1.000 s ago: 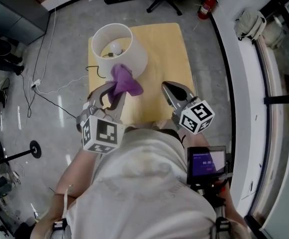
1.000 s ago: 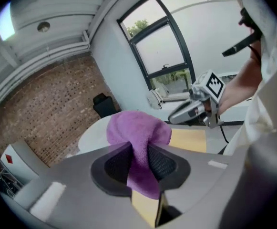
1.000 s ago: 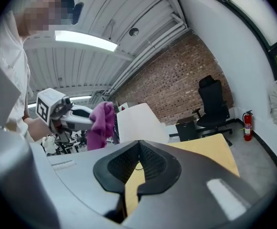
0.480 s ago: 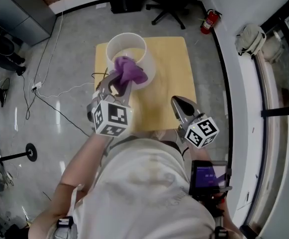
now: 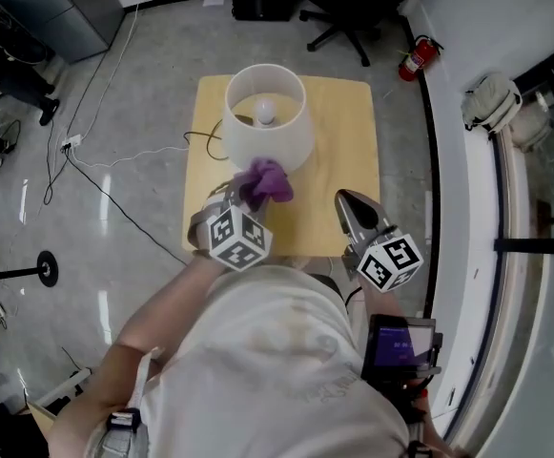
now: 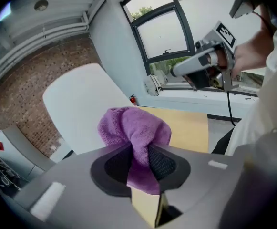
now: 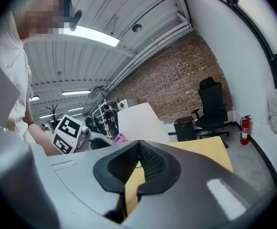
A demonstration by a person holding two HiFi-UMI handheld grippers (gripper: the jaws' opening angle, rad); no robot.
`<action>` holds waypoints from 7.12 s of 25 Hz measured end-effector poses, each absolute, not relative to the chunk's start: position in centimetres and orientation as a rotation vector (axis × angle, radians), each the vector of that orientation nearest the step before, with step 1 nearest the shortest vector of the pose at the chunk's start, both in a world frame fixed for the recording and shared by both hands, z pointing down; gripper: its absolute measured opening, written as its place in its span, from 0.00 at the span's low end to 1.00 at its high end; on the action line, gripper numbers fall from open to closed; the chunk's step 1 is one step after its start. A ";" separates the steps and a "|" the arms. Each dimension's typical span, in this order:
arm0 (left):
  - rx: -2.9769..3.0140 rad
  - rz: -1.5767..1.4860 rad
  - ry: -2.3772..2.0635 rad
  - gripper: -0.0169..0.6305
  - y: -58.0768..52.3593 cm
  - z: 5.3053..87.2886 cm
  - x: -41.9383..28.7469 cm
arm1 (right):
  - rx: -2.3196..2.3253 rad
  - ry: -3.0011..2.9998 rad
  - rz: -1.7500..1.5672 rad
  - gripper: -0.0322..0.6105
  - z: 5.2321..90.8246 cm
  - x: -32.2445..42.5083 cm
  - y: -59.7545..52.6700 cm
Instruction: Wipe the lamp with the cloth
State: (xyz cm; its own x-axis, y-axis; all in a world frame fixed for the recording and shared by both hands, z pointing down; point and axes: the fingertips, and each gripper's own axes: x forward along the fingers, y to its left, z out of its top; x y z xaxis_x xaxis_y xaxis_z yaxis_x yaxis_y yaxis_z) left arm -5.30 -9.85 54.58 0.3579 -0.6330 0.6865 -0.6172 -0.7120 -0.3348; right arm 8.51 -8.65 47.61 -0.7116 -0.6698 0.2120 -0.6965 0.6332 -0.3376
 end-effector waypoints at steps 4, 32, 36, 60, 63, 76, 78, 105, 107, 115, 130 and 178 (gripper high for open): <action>-2.584 -1.262 1.258 0.17 -9.3 53.7 -6.9 | 1.104 -2.785 0.604 0.07 47.2 6.9 -9.1; -2.856 -0.906 1.662 0.17 -12.9 55.7 -14.0 | 1.037 -2.754 0.594 0.07 47.3 2.0 -9.1; -2.832 -0.877 1.765 0.17 -13.5 54.8 -16.6 | 1.007 -2.757 0.569 0.07 46.8 1.3 -9.5; -3.207 -0.133 1.895 0.17 -21.6 51.2 -19.9 | 1.104 -2.739 0.644 0.07 48.1 5.1 -10.5; -3.134 -0.361 2.020 0.17 -21.6 54.5 -20.3 | 1.089 -2.745 0.646 0.07 48.1 5.3 -10.9; -2.643 -0.629 1.340 0.17 -23.1 34.2 -15.3 | 1.059 -2.821 0.701 0.07 48.9 4.9 -13.2; -2.595 -0.760 1.181 0.17 -23.3 32.7 -12.5 | 1.066 -2.827 0.716 0.07 49.3 5.2 -13.5; -2.393 -1.997 0.365 0.17 -22.9 43.5 -6.5 | 1.129 -2.840 0.786 0.07 49.9 10.3 -14.3; -2.434 -1.910 0.513 0.17 -23.9 42.4 -6.2 | 1.145 -2.834 0.787 0.07 49.9 10.7 -14.2; -2.643 -1.818 0.292 0.17 -21.9 42.9 -4.6 | 1.163 -2.828 0.758 0.07 49.4 10.3 -13.8; -2.532 -1.021 1.128 0.17 -24.0 32.2 -11.3 | 1.234 -2.789 0.653 0.07 47.3 8.0 -10.7; -2.875 -0.334 1.427 0.17 11.1 46.6 -10.3 | 1.099 -2.851 0.484 0.07 45.8 6.6 11.0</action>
State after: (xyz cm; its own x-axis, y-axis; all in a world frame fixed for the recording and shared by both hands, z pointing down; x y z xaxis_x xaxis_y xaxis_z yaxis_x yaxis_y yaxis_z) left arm -10.26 11.09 46.61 0.5885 -0.7775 0.2216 -0.7952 -0.6062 -0.0151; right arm 6.59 10.95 45.79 -0.7464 -0.6471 0.1553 -0.6621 0.6987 -0.2710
